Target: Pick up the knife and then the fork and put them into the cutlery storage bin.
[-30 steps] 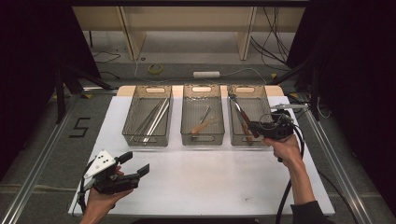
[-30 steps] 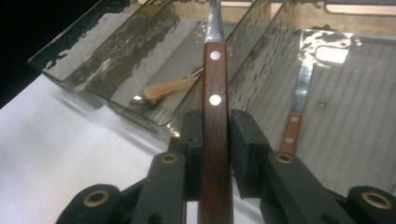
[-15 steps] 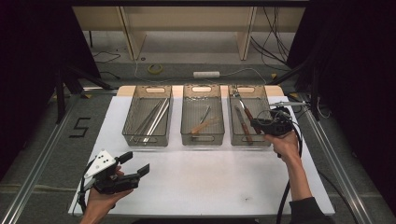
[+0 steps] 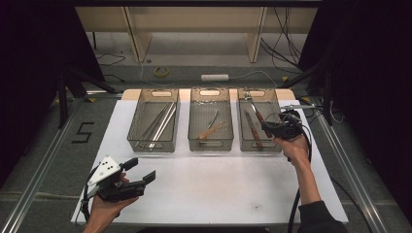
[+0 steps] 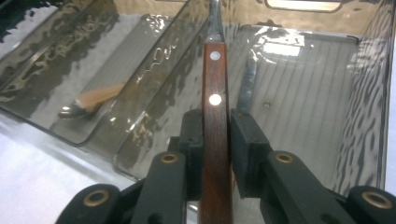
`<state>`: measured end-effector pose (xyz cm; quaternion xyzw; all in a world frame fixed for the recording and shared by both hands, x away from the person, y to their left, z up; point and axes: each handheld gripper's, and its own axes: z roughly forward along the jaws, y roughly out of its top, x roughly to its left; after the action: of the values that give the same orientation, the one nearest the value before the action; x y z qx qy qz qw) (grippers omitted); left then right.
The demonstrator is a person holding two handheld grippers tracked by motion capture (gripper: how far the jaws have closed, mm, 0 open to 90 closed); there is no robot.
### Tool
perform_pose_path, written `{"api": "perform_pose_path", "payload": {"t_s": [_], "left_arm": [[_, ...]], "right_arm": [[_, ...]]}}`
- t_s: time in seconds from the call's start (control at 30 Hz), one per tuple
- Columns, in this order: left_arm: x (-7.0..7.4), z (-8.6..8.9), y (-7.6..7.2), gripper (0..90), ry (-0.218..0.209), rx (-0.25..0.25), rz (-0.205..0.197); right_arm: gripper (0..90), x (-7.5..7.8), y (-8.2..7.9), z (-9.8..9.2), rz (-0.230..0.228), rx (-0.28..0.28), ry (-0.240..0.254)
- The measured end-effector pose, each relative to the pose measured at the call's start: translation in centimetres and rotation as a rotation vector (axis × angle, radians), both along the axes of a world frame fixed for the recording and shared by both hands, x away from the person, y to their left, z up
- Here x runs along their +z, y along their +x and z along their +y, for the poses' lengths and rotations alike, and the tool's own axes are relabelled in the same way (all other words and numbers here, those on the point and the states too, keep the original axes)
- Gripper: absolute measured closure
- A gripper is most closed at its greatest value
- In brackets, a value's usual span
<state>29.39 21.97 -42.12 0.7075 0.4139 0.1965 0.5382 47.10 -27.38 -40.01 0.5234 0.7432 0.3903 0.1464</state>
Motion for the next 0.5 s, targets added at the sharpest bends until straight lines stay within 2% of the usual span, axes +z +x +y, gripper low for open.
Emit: {"api": "perform_pose_path", "payload": {"t_s": [0.13, 0.5], "left_arm": [[-0.01, 0.0, -0.02, 18.7, 0.001, -0.001, 0.0], [-0.02, -0.01, -0.03, 18.7, 0.001, 0.0, -0.001]], "right_arm": [[76.5, -0.22, 0.3, 0.12, 0.006, -0.006, -0.018], [76.5, -0.75, 0.85, 0.33, 0.019, -0.019, -0.031]]}}
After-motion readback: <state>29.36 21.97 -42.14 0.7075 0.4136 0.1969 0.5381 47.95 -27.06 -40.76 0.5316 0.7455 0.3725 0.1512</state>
